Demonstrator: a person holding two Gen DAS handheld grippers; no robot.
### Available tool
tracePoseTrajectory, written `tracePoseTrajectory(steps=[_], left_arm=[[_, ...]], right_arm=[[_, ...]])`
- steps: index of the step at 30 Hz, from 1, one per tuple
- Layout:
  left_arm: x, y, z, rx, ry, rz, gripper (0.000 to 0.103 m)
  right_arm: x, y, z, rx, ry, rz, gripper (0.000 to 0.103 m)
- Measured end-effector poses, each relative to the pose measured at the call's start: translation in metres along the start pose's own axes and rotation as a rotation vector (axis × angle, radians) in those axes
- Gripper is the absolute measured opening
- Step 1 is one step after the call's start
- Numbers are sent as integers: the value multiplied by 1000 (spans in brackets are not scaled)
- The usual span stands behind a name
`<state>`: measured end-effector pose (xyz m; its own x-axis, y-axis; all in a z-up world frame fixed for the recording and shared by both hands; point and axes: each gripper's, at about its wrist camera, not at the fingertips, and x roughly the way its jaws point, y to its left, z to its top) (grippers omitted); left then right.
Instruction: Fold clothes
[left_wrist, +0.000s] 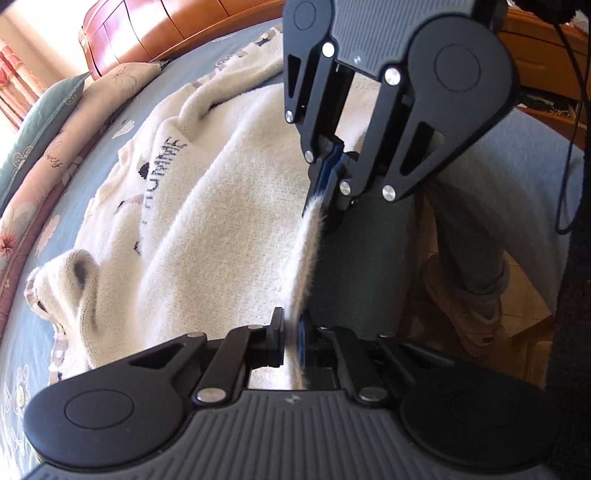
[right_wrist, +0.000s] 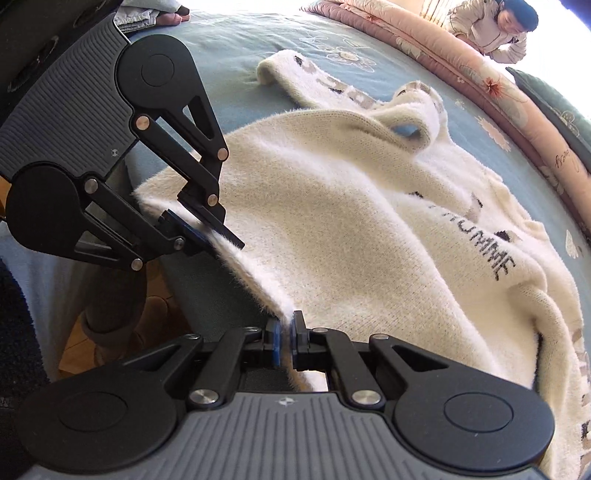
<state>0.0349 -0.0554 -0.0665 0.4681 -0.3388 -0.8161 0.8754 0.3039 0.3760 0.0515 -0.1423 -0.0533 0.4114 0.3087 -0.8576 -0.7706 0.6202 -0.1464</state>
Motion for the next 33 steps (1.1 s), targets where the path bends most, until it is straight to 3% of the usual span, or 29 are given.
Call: tracePoseTrajectory(steps=[6, 8, 15, 19, 22, 25, 30, 33], left_arm=[[21, 0, -7, -77, 61, -49, 7], [15, 3, -6, -108, 66, -48, 13], [-11, 36, -8, -310, 45, -54, 18], [-23, 52, -8, -402, 57, -1, 18], [-34, 68, -10, -461, 58, 44, 24], [-40, 83, -10, -511, 40, 105, 34], [-36, 121, -24, -682, 42, 126, 42], [-31, 141, -33, -761, 29, 140, 56]], right_arm=[[25, -11, -1, 99, 84, 63, 13], [17, -21, 3, 113, 81, 57, 16], [-81, -93, -3, 92, 58, -244, 21], [-125, -144, -27, 95, 154, -433, 22], [-144, -169, -55, 150, 185, -477, 28], [-138, -179, -84, 277, 142, -384, 29], [-80, -181, -120, 467, 75, -207, 29], [-56, -191, -132, 559, 34, -166, 29]])
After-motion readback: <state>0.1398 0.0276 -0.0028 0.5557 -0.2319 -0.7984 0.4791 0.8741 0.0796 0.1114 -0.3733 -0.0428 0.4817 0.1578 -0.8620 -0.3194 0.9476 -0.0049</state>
